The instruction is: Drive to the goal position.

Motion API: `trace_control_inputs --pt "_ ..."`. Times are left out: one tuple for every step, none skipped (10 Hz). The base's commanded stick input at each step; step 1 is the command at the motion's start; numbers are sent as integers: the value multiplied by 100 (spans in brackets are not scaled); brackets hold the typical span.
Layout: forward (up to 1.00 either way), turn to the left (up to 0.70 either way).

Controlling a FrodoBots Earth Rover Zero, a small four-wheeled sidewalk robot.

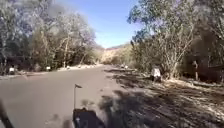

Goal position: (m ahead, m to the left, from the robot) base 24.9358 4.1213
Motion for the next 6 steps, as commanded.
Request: trace_control_inputs --pt "100 0" --pt "100 0" --pt "100 0" --pt "100 0" --pt "100 0" --pt "100 0"
